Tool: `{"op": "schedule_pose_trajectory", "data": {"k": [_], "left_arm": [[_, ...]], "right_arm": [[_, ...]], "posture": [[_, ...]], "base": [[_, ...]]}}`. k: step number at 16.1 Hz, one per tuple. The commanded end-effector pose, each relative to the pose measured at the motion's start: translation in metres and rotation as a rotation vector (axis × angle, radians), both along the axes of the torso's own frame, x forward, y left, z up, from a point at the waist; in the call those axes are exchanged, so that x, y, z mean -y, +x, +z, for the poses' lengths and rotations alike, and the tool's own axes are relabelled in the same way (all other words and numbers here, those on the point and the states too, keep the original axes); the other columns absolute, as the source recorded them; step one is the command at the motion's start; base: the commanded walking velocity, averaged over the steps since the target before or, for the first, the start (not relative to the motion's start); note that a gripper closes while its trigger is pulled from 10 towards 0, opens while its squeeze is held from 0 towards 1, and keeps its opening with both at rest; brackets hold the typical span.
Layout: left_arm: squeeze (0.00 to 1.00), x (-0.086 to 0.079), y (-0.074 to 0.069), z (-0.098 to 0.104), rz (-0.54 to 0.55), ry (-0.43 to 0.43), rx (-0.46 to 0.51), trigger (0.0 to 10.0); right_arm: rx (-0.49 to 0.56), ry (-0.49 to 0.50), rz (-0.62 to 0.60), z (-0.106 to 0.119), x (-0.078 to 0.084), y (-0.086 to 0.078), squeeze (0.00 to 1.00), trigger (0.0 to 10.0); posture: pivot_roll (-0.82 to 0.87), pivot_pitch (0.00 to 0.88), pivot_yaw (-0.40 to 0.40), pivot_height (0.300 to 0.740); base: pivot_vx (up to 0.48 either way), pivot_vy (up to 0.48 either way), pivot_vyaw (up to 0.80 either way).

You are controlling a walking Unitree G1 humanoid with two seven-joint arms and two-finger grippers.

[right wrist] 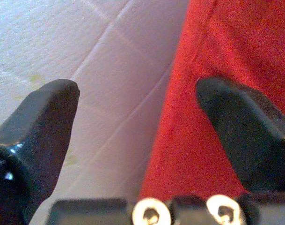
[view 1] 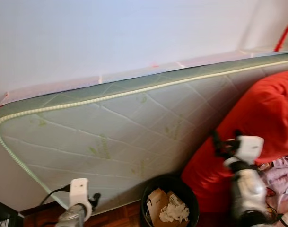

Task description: Clean up the room

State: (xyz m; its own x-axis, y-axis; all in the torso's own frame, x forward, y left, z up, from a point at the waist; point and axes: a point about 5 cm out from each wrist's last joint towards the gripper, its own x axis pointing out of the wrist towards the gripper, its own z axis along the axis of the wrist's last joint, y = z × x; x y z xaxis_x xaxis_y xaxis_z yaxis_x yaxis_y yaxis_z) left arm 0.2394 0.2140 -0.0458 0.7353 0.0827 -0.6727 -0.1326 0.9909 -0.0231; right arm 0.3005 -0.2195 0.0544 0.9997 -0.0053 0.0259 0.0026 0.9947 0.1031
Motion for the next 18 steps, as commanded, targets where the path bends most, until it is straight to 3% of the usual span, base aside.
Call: {"op": "schedule_pose_trajectory", "data": {"k": [1, 4, 7, 10, 11, 12, 14, 18], "left_arm": [[0.0, -0.003, -0.003, -0.002, 0.01, 0.005, -0.009, 10.0], [0.0, -0.003, -0.003, -0.002, 0.011, 0.007, -0.008, 10.0], [0.0, -0.003, -0.002, -0.001, 0.011, 0.005, -0.008, 10.0], [0.0, -0.004, -0.001, 0.0, 0.013, 0.008, -0.005, 10.0], [0.0, -0.004, 0.0, 0.0, 0.013, 0.01, -0.004, 10.0], [0.0, -0.004, 0.0, 0.001, 0.01, 0.01, -0.005, 10.0], [0.0, -0.004, 0.0, 0.001, 0.006, 0.009, -0.009, 10.0], [0.0, -0.004, 0.0, 0.0, 0.002, 0.002, -0.018, 10.0]], "right_arm": [[-0.032, 0.003, -0.003, -0.008, 0.0, -0.005, 0.0, 10.0], [-0.223, -0.009, 0.055, -0.043, -0.001, -0.031, 0.0, 10.0], [-0.536, -0.068, 0.001, -0.088, 0.008, -0.067, 0.0, 10.0], [-0.751, -0.069, -0.004, -0.115, 0.011, -0.102, 0.0, 10.0], [-0.823, -0.081, -0.033, -0.123, 0.015, -0.115, 0.0, 10.0], [-0.864, -0.043, -0.139, -0.127, 0.023, -0.123, 0.0, 10.0], [-0.854, 0.051, -0.28, -0.125, 0.03, -0.122, 0.0, 10.0], [-0.814, 0.119, -0.233, -0.119, 0.016, -0.101, 0.0, 10.0]], "posture": [[0.08, 0.0, -0.015, 0.74], [0.08, 0.0, -0.015, 0.74], [0.08, 0.0, -0.009, 0.74], [0.08, 0.0, -0.004, 0.74], [0.08, 0.0, 0.0, 0.74], [0.09, 0.0, 0.0, 0.74], [0.08, 0.0, 0.006, 0.74], [0.09, 0.0, 0.006, 0.74]], "base": [[0.0, 0.0, 0.0], [0.0, 0.0, 0.0], [0.0, 0.0, 0.0], [0.0, 0.0, 0.0], [0.0, 0.0, 0.0], [0.0, 0.0, 0.0], [0.0, 0.0, 0.0], [0.0, 0.0, 0.0]]}}
